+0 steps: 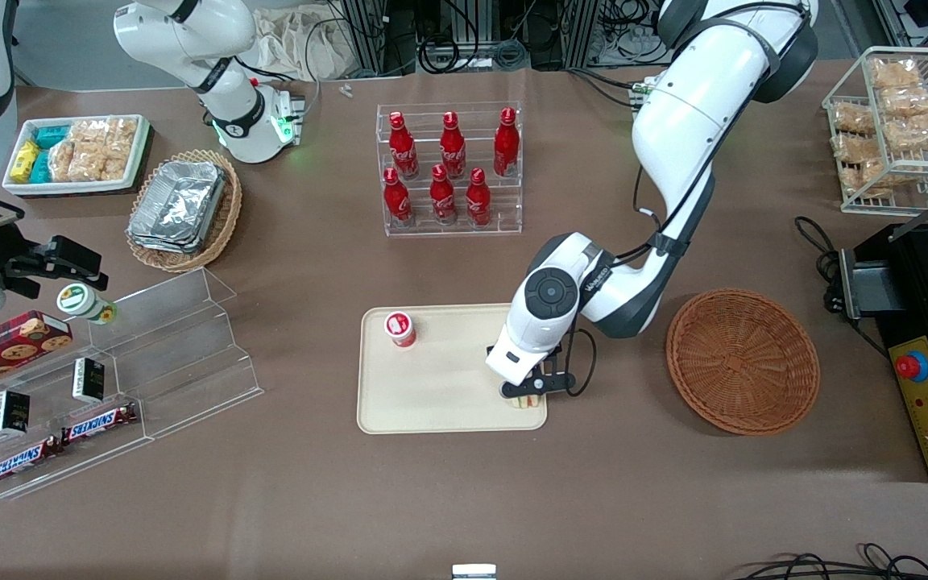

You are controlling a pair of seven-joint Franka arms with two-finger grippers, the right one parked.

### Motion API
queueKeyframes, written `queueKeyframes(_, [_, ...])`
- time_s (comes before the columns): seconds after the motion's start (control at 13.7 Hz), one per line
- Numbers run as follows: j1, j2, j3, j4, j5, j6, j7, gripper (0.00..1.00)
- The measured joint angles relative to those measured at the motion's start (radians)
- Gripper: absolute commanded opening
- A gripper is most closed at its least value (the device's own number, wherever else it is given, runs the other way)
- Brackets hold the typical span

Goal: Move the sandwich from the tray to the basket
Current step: 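Lower the left gripper and close it on the wrapped sandwich, then lift the sandwich and carry it toward the wicker basket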

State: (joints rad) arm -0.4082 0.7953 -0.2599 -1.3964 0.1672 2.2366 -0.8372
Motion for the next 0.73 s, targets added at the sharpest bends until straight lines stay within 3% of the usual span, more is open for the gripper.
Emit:
queueKeyframes(0.36, [0.039,-0.143,0.002,0.026,-0.019,-0.250,0.006,0.04])
queueKeyframes(0.73, [0.200,-0.333,0.006,0.026,-0.105,-0.525,0.137,0.04])
